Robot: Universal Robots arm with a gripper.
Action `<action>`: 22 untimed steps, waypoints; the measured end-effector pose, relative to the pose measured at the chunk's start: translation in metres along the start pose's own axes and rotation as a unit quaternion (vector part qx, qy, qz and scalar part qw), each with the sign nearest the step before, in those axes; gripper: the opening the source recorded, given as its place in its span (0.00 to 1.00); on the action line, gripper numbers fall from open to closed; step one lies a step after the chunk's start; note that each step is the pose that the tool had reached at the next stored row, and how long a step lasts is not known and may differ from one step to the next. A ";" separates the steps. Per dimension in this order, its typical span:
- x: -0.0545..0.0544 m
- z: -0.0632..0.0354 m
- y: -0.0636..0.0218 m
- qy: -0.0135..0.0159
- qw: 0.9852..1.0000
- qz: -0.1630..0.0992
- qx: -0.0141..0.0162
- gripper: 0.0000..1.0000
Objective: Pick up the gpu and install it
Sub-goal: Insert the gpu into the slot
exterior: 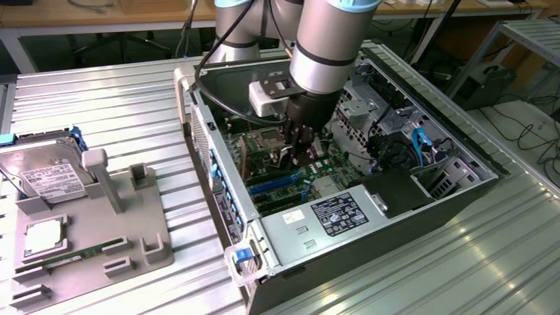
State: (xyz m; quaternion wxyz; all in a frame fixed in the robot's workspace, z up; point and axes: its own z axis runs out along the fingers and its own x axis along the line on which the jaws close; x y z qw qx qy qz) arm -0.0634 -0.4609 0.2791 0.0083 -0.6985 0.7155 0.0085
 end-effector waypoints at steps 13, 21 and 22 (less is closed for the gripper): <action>0.001 0.0109 0.0026 0.000 1.000 0.000 -0.002 0.28; 0.002 0.0153 0.0052 0.000 1.000 0.000 -0.002 0.28; 0.002 0.0155 0.0052 0.000 1.000 0.000 -0.002 0.28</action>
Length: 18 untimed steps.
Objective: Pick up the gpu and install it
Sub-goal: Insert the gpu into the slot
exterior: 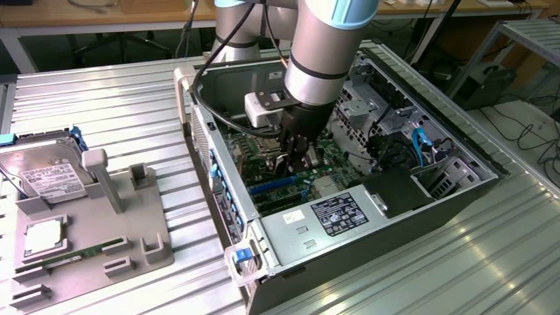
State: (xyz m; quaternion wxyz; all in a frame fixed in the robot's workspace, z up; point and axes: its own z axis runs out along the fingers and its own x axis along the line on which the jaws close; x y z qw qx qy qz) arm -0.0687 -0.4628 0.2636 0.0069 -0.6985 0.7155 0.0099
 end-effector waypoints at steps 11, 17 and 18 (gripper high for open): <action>0.000 0.0034 0.0051 0.000 1.000 0.000 0.000 0.28; 0.000 0.0063 0.0086 0.000 1.000 0.000 0.000 0.28; 0.000 0.0067 0.0090 0.000 1.000 0.000 0.000 0.28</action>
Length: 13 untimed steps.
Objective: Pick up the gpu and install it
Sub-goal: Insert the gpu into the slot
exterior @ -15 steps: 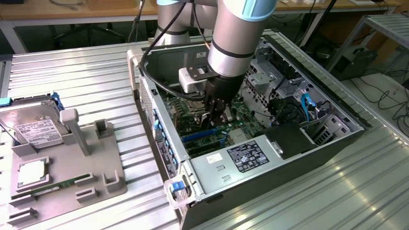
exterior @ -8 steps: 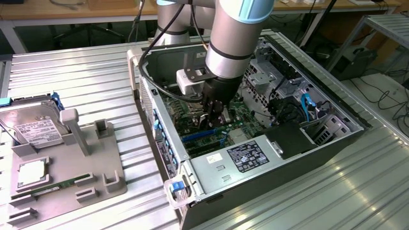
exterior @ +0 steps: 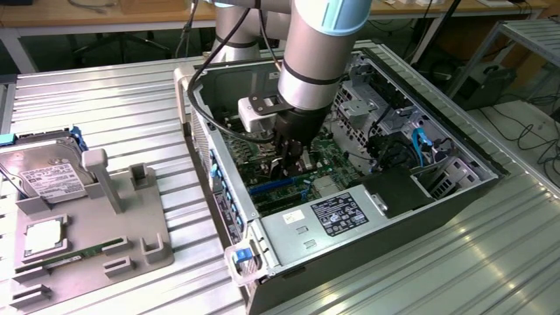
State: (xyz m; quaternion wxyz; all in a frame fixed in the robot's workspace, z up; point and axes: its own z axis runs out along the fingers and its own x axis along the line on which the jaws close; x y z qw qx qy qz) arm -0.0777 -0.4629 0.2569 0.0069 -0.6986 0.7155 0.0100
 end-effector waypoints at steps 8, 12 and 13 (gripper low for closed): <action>0.000 0.0018 0.0009 0.000 1.000 0.000 0.000 0.28; 0.000 0.0037 0.0009 0.000 1.000 0.000 0.000 0.28; 0.000 0.0038 0.0009 0.000 1.000 0.000 0.000 0.28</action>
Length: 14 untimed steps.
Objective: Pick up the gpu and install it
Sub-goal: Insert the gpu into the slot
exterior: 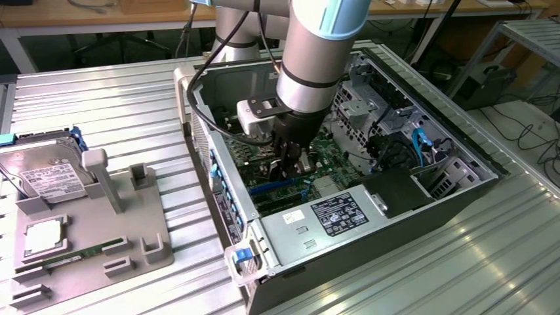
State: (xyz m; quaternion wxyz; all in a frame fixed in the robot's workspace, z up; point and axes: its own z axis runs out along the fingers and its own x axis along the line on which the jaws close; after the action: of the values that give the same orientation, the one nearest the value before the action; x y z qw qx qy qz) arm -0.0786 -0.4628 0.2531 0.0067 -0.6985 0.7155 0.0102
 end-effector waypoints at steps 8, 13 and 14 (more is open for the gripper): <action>-0.001 0.0007 0.0000 -0.001 1.000 0.000 0.000 0.28; -0.001 0.0012 0.0000 -0.001 1.000 -0.001 0.000 0.28; -0.001 0.0012 0.0000 -0.001 1.000 -0.001 0.000 0.28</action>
State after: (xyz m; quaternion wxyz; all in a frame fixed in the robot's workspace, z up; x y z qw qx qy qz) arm -0.0786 -0.4616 0.2519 0.0073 -0.6995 0.7145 0.0109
